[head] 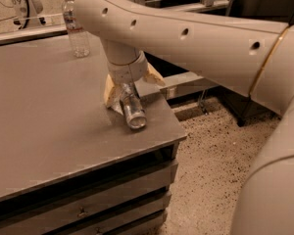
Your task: Place redbull can upright
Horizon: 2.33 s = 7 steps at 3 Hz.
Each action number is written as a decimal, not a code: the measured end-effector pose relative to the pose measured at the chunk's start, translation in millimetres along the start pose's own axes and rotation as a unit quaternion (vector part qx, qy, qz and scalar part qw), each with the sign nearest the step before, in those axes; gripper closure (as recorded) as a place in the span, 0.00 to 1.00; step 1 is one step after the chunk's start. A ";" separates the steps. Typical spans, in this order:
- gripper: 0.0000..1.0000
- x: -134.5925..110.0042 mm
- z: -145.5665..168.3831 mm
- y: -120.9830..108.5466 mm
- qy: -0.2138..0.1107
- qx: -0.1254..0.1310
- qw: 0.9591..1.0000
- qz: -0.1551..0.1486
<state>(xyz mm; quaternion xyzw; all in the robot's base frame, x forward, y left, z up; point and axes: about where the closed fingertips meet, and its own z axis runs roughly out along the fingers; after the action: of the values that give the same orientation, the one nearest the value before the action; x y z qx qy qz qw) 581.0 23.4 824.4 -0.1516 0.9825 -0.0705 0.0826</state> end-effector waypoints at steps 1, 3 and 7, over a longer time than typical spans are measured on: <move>0.24 -4.4 -13.9 -7.4 -0.013 -0.039 0.999 0.030; 0.70 -0.7 -41.2 -0.3 -0.030 -0.118 0.991 0.052; 0.83 28.9 -34.4 27.0 0.003 -0.165 0.986 0.035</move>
Offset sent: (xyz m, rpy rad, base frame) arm -0.0005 -0.0054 0.0539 0.2793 -0.0178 -0.0887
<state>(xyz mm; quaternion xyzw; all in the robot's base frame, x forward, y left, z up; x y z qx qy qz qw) 539.8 43.8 849.4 -0.1283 0.9856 0.0948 0.0556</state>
